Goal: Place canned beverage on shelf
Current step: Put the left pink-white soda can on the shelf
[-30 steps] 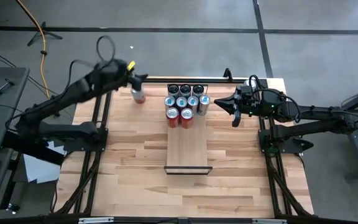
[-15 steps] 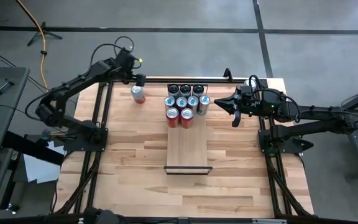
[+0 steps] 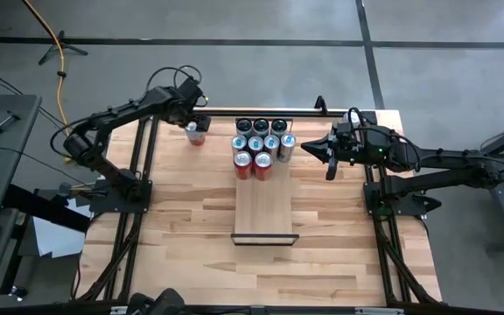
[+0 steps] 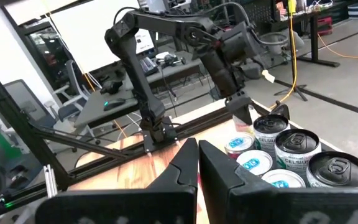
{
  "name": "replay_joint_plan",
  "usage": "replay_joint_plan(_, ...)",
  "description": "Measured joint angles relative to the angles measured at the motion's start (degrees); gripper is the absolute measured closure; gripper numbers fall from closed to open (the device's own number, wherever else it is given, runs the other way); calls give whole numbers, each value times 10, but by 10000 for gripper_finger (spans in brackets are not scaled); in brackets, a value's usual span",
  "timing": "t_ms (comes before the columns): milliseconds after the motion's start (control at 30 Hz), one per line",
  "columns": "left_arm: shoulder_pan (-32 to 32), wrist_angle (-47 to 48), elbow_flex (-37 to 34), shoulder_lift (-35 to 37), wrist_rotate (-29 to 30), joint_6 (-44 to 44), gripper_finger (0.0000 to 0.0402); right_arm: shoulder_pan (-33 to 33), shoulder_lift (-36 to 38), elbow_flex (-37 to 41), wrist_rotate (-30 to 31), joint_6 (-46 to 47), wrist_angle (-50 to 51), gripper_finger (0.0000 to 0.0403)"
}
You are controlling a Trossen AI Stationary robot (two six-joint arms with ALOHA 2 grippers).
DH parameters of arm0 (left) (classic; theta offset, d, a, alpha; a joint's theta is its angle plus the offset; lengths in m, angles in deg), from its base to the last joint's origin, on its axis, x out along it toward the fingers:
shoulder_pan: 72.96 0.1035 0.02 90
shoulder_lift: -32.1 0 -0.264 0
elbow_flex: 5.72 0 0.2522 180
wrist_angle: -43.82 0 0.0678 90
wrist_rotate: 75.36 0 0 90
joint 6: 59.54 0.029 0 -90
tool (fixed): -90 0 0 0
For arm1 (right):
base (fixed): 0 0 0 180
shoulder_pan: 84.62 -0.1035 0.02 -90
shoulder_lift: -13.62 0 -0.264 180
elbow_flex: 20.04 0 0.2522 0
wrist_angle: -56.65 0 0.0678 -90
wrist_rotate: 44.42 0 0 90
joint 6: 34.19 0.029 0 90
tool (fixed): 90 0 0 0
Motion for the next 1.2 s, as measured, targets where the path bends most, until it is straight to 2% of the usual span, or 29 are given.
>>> replay_joint_plan(367,-7,-2,0,-59,4,-11,53,0,0,0,0,0,0,402)
replay_joint_plan(867,-14,-16,0,-68,45,-15,57,0,0,0,0,0,0,402)
replay_joint_plan(967,-14,-16,0,-68,45,-15,77,0,0,0,0,0,0,402)
replay_joint_plan(1200,-21,-17,1,-66,45,7,160,0,0,0,0,0,0,402)
